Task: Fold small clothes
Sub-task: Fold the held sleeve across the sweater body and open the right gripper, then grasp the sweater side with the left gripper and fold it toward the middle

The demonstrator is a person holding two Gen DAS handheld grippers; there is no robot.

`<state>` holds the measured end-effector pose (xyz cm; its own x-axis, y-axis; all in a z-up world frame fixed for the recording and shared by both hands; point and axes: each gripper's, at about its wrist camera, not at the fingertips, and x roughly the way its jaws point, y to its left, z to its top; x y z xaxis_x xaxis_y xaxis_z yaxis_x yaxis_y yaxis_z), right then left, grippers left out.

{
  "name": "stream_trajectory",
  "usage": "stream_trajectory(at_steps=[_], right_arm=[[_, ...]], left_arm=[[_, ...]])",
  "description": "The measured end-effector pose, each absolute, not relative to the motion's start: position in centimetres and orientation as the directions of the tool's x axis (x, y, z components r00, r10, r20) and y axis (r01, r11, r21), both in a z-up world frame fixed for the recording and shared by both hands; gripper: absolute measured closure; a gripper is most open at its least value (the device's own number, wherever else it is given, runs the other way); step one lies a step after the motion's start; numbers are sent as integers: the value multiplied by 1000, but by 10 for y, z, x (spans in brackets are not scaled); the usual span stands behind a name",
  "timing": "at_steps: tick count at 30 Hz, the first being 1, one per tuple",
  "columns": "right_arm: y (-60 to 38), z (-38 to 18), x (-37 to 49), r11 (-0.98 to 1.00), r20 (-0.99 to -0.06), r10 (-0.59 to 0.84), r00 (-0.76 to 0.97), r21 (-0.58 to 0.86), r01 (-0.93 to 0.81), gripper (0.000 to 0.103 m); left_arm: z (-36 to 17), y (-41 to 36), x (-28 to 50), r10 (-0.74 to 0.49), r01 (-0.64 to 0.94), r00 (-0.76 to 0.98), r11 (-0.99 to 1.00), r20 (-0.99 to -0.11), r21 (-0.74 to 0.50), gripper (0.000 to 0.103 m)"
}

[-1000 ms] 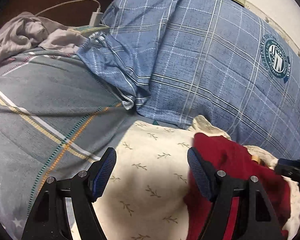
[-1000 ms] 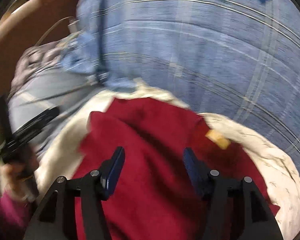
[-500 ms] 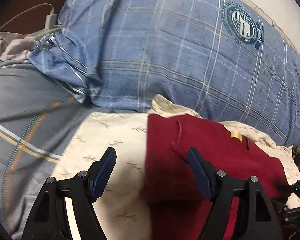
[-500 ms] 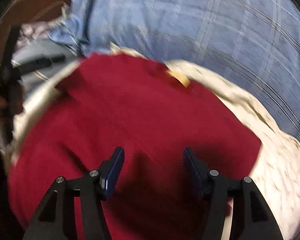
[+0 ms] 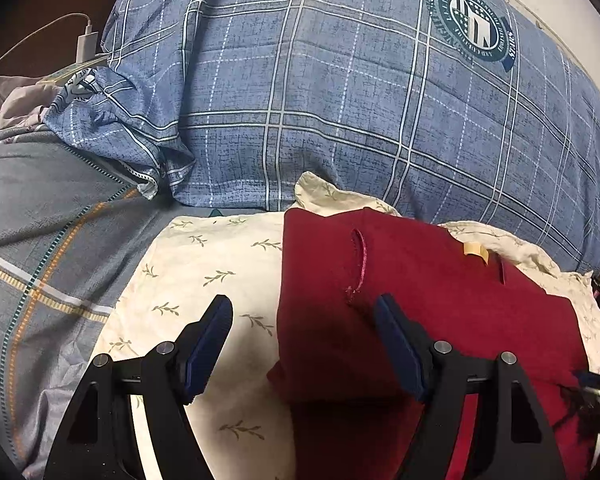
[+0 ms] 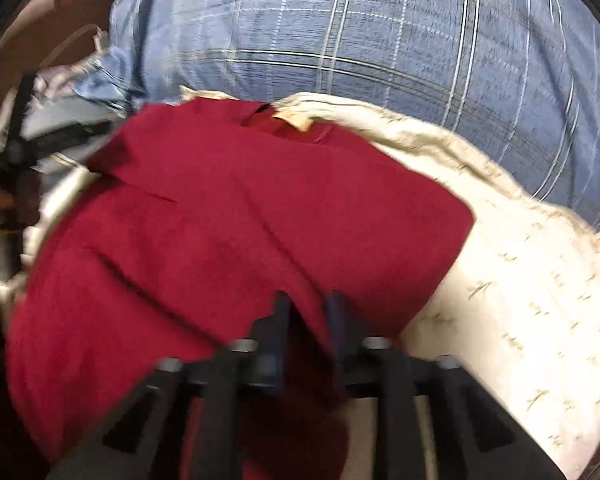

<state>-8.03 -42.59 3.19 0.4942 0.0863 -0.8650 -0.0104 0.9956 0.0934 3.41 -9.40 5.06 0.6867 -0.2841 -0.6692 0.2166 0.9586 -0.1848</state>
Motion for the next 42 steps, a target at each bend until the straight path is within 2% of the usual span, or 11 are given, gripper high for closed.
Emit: stream_trajectory(at_steps=[5, 8, 12, 15, 18, 24, 30, 32, 33, 34, 42], right_arm=[[-456, 55, -81, 974, -800, -11, 600, 127, 188, 25], [-482, 30, -64, 931, -855, -105, 508, 95, 351, 25], [-500, 1, -52, 888, -893, -48, 448, 167, 427, 26], [-497, 2, -57, 894, -881, -51, 470, 169, 416, 25], [-497, 1, -59, 902, -882, -44, 469, 167, 399, 25], [-501, 1, -61, 889, -874, -18, 485, 208, 409, 25], [-505, -2, -55, 884, -869, -19, 494, 216, 414, 26], [-502, -1, -47, 906, -873, -42, 486, 172, 386, 53], [-498, 2, -42, 926, -870, -59, 489, 135, 352, 85], [-496, 6, -39, 931, -865, -75, 496, 118, 346, 92], [-508, 4, -22, 916, -838, -120, 533, 114, 385, 94]], left_arm=[[56, -86, 33, -329, 219, 687, 944, -648, -247, 30], [52, -87, 35, -322, 216, 683, 947, -656, -240, 30], [50, -89, 41, -363, 229, 659, 931, -659, -285, 30], [49, -90, 44, -346, 204, 660, 937, -667, -284, 32], [51, -103, 42, -339, 232, 654, 941, -676, -246, 45], [59, -143, 44, -307, 303, 654, 944, -692, -132, 46], [41, -174, 69, -214, 295, 579, 955, -787, -43, 86], [45, -171, 67, -252, 299, 573, 950, -780, -88, 90], [49, -170, 64, -265, 304, 580, 948, -770, -97, 90], [56, -167, 57, -280, 313, 594, 944, -754, -103, 91], [38, -143, 41, -289, 279, 600, 950, -746, -143, 90]])
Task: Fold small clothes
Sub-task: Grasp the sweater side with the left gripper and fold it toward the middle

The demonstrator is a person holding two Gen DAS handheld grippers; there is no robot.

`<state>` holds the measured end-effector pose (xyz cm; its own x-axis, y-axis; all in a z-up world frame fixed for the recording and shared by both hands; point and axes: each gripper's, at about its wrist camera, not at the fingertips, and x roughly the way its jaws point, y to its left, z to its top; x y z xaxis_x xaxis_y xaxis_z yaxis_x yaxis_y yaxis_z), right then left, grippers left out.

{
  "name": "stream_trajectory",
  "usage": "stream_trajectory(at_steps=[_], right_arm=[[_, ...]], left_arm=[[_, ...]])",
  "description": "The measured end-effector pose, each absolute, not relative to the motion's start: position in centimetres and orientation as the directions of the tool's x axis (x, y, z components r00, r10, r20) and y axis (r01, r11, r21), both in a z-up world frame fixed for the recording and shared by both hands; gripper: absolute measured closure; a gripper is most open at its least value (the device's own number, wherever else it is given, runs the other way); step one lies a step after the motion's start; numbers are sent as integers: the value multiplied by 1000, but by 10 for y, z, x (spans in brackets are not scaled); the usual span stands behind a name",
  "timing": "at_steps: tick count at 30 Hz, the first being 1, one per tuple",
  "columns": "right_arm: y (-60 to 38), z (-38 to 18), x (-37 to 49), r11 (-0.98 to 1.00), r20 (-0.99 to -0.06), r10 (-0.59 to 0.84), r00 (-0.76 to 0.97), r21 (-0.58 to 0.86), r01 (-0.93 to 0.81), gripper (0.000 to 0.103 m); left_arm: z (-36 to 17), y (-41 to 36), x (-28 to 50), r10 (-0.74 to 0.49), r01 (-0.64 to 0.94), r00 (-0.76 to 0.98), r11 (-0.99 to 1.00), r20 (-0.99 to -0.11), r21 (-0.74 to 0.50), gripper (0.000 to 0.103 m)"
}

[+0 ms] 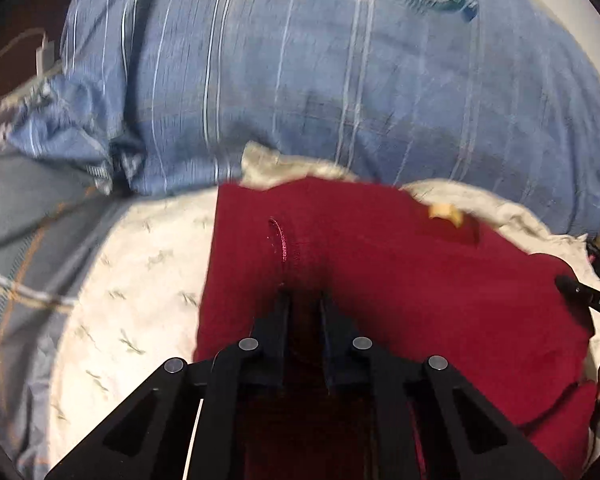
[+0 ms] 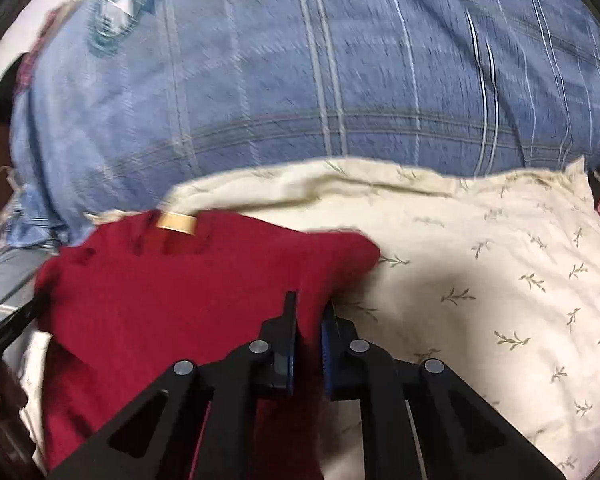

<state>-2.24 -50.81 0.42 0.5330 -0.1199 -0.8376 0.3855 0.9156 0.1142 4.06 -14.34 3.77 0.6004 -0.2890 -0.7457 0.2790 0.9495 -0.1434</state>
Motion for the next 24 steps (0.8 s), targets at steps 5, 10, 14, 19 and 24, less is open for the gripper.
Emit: stream_trajectory(at_steps=[5, 10, 14, 19, 24], right_arm=[[-507, 20, -46, 914, -826, -132, 548, 112, 389, 56], [-497, 34, -104, 929, -848, -4, 530, 193, 316, 38], [-488, 36, -158, 925, -843, 67, 534, 253, 283, 34], [-468, 33, -207, 929, -851, 70, 521, 247, 277, 32], [-456, 34, -224, 925, -839, 73, 539, 259, 277, 32]], left_arm=[[29, -144, 42, -297, 299, 587, 944, -753, -140, 74], [48, -127, 12, -337, 340, 570, 927, -749, -158, 46], [55, -103, -34, -364, 372, 539, 912, -760, -174, 40], [46, -87, -81, -308, 356, 524, 926, -794, -124, 40], [49, -83, -118, -277, 342, 546, 935, -791, -92, 40]])
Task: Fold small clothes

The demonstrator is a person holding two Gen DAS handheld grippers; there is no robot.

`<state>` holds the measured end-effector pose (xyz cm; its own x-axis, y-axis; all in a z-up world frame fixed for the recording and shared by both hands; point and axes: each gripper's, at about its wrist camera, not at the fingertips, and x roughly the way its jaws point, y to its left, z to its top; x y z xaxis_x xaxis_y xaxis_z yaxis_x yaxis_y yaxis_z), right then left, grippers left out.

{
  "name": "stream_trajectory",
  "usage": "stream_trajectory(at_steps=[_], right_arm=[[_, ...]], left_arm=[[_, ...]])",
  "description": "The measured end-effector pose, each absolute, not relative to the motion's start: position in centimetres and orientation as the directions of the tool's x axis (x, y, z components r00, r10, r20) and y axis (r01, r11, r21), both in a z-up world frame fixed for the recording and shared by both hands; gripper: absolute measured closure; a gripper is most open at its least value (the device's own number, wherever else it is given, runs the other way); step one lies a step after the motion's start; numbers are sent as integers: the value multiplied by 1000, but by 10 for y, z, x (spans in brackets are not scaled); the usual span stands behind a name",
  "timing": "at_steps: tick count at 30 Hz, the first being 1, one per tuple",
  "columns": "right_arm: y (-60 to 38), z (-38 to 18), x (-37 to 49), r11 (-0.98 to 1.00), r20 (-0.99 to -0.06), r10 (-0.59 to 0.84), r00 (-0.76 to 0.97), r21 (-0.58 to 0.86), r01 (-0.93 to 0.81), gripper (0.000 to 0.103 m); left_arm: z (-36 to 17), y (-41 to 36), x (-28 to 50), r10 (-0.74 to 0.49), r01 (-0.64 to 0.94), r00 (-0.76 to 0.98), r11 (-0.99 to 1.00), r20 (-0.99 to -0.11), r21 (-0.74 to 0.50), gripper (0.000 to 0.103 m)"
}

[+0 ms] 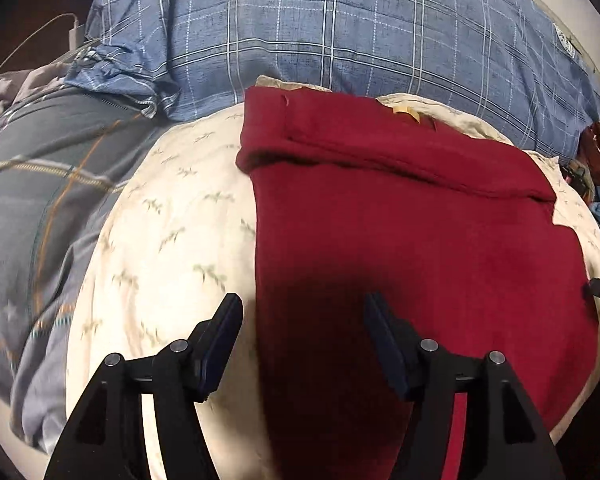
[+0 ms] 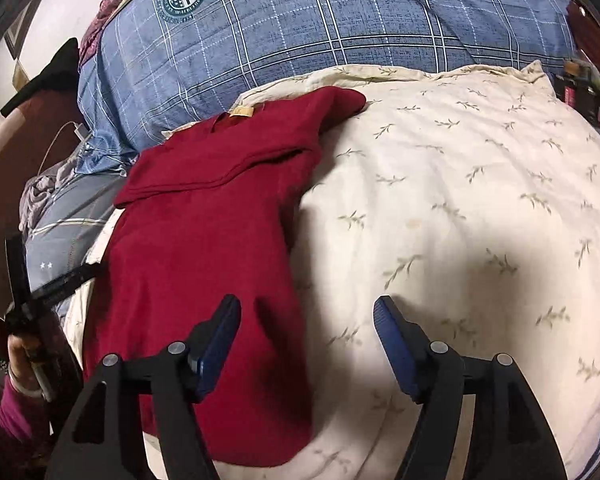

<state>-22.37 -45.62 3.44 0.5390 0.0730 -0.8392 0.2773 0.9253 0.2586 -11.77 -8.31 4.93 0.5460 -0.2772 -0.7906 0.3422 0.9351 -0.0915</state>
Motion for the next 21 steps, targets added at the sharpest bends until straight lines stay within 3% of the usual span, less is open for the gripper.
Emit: stream_trajectory(at_steps=[13, 21], right_arm=[[-433, 22, -237, 932, -850, 73, 522, 244, 267, 32], [-433, 24, -244, 932, -847, 64, 527, 240, 272, 30]], left_arm=[[61, -76, -172, -263, 324, 541, 942, -799, -90, 40], [61, -70, -181, -310, 327, 495, 932, -812, -156, 40]])
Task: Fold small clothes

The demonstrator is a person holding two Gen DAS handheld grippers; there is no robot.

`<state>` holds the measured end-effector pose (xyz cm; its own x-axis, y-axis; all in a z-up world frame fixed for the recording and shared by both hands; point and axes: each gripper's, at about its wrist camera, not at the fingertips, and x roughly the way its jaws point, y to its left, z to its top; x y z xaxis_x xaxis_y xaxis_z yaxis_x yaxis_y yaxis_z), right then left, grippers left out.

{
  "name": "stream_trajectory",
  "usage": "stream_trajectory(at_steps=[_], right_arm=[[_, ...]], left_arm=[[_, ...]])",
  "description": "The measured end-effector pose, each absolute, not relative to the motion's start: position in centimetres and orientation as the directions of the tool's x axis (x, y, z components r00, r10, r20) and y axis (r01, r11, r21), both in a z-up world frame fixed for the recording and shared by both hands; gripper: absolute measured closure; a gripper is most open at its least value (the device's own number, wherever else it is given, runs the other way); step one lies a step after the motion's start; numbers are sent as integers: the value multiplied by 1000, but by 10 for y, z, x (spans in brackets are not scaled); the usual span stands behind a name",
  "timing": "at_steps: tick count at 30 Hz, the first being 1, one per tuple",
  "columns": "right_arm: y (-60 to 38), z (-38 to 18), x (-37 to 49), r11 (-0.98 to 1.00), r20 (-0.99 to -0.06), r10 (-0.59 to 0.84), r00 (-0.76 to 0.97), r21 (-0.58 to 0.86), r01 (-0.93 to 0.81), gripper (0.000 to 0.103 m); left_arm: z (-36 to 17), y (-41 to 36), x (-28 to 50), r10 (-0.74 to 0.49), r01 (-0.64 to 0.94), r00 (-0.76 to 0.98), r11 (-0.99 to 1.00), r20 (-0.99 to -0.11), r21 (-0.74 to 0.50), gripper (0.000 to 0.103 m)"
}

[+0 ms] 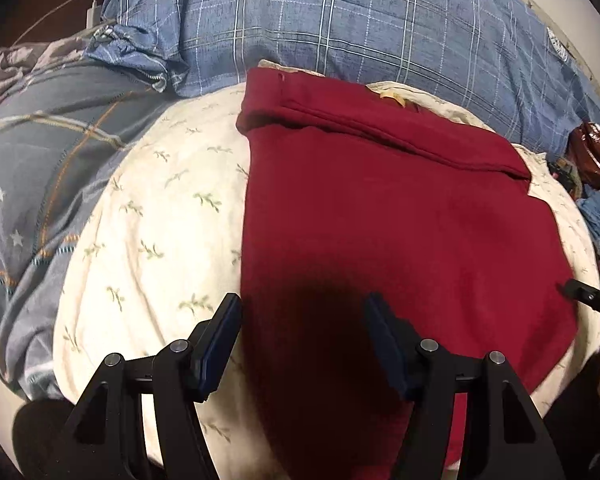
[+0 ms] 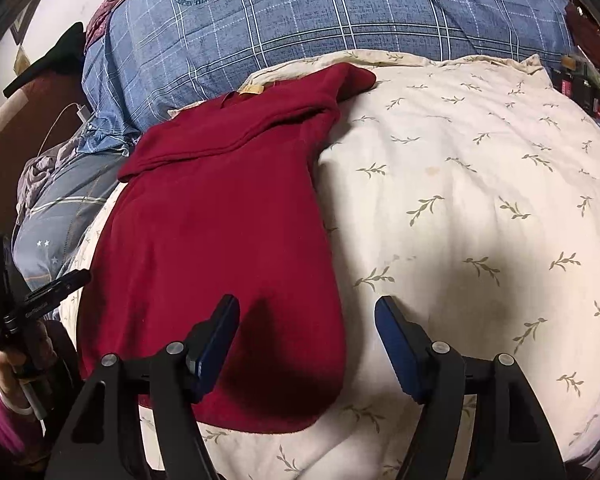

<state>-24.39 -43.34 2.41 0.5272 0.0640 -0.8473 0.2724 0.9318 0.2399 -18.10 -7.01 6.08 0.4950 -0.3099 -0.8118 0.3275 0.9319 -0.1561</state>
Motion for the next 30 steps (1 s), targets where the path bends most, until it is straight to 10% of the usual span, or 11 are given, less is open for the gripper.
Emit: stream_trajectory(at_steps=[20, 24, 28, 30], right_arm=[[-435, 8, -249, 907, -806, 196, 559, 365, 209, 32], [-428, 5, -251, 924, -816, 184, 548, 334, 187, 77], [-425, 10, -261, 908, -798, 211, 565, 374, 188, 92], [-421, 17, -268, 901, -790, 237, 565, 397, 177, 94]], left_arm=[[40, -32, -212, -447, 245, 311, 891, -839, -383, 37], [36, -36, -208, -460, 248, 308, 884, -833, -396, 40], [39, -45, -203, -445, 289, 326, 887, -834, -361, 93], [43, -44, -202, -475, 297, 306, 871, -825, -391, 94]])
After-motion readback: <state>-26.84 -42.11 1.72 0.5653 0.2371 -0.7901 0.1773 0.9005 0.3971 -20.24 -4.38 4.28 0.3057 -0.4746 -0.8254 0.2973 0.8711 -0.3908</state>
